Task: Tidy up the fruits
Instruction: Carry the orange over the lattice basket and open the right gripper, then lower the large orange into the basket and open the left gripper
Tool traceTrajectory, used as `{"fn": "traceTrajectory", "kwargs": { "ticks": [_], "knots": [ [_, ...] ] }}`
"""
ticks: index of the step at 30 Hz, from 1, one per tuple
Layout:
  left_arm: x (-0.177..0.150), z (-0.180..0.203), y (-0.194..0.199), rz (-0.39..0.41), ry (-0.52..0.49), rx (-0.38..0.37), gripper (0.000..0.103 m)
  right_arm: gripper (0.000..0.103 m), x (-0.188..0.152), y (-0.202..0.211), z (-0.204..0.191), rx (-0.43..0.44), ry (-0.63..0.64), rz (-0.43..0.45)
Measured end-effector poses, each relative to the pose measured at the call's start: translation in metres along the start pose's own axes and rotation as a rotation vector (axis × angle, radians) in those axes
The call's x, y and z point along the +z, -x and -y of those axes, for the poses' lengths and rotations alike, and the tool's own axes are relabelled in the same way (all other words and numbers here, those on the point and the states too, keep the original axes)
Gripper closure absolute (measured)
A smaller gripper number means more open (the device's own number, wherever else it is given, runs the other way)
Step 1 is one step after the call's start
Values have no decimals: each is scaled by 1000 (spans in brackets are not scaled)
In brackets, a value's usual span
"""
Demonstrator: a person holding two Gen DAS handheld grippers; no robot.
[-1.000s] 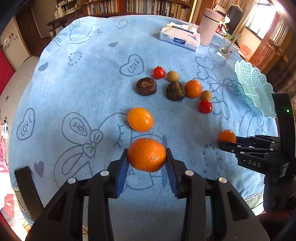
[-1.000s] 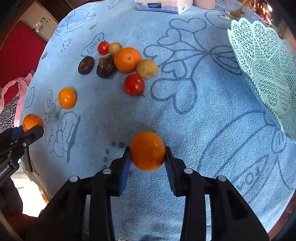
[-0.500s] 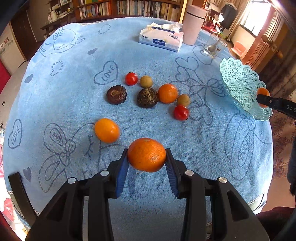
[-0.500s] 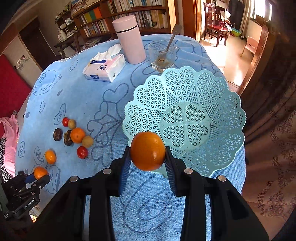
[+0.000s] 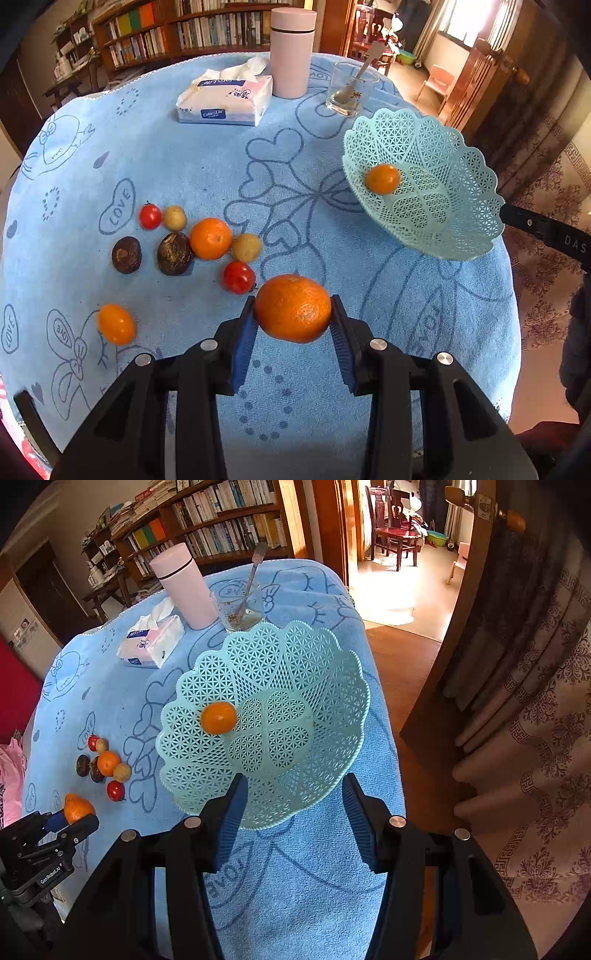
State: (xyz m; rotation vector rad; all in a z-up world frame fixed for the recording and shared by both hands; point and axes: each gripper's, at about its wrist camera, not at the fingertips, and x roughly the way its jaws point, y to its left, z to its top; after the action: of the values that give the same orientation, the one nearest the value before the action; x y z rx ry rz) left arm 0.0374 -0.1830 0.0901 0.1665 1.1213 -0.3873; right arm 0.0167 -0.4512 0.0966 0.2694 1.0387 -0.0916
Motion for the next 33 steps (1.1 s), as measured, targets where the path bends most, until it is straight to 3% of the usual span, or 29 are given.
{"fn": "traceTrajectory", "kwargs": {
  "ticks": [7,9,13,14,16,18,21,33],
  "knots": [
    [35,48,-15,12,-67,-51,64,47,-9,11,20,1,-18,4],
    [44,63,-19,15,-86,-67,64,42,-10,13,23,-4,-13,3],
    [58,88,-28,11,-119,-92,63,40,-11,17,28,-19,3,6],
    [61,93,-30,14,-122,-94,61,39,-11,18,30,-24,5,8],
    [66,100,-29,35,-119,-94,38,37,-12,20,33,-31,6,10],
    [69,104,-27,51,-118,-101,36,36,-13,21,37,-34,0,13],
    [71,105,-25,55,-124,-94,28,35,-14,22,41,-35,-15,15],
    [58,58,-16,43,-51,-18,23,34,-8,14,13,7,-4,22]
  ]
}}
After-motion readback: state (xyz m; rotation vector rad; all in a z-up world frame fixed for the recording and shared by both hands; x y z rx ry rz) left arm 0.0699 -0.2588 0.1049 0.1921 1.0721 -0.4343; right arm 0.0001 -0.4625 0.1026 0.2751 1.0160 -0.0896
